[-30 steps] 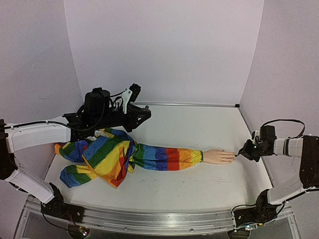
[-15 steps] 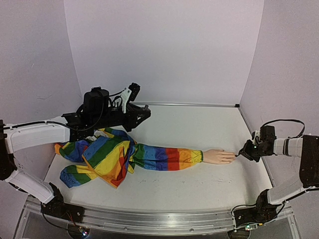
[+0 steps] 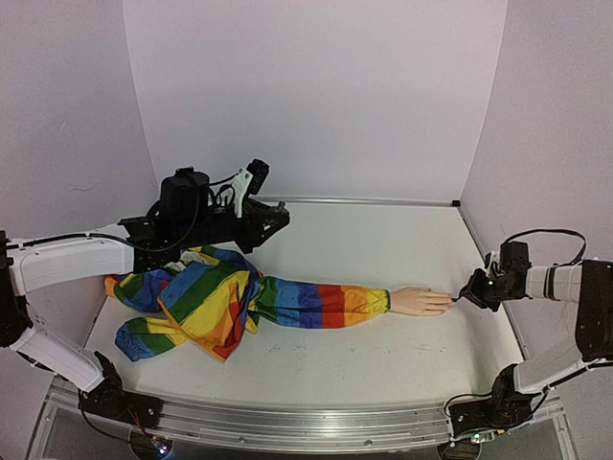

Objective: Paint the nails

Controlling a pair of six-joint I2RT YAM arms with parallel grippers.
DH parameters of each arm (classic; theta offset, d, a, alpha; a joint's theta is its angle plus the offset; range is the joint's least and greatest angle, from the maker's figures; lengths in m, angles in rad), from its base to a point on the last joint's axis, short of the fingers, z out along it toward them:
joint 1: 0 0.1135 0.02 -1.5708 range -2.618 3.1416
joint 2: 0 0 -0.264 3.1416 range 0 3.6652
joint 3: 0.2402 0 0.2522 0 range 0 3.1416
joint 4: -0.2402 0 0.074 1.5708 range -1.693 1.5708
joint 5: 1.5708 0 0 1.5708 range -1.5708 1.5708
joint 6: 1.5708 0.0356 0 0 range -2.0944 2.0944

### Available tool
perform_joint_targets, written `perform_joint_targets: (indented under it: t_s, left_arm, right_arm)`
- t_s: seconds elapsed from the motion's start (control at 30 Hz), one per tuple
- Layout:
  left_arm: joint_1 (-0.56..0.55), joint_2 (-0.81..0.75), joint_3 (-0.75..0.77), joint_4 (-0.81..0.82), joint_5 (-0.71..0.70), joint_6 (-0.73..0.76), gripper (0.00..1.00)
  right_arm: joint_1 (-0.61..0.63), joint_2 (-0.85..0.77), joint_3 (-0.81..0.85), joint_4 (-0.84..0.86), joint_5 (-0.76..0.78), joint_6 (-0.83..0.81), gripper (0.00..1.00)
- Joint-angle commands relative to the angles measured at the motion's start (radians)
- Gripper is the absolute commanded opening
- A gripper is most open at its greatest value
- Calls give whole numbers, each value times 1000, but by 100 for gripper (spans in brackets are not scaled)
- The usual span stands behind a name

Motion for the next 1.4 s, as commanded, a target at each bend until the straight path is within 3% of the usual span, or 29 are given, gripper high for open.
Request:
perform_joint_targets:
  t_s: [0.0, 0.9, 1.13, 1.37]
  left_arm:
    - [-2, -35, 46, 24, 0, -15, 0]
    - [-1, -36, 53, 18, 1, -15, 0]
    - [-1, -51, 45, 15, -4, -14, 0]
    - [-3, -59, 37, 16, 3, -30, 0]
  right_arm:
    - [-7, 2, 10, 7, 15, -8, 0]
    - [-24, 18, 7, 18, 16, -4, 0]
    - [-24, -85, -5, 4, 61, 28, 0]
    - [-24, -37, 8, -15, -81, 5, 0]
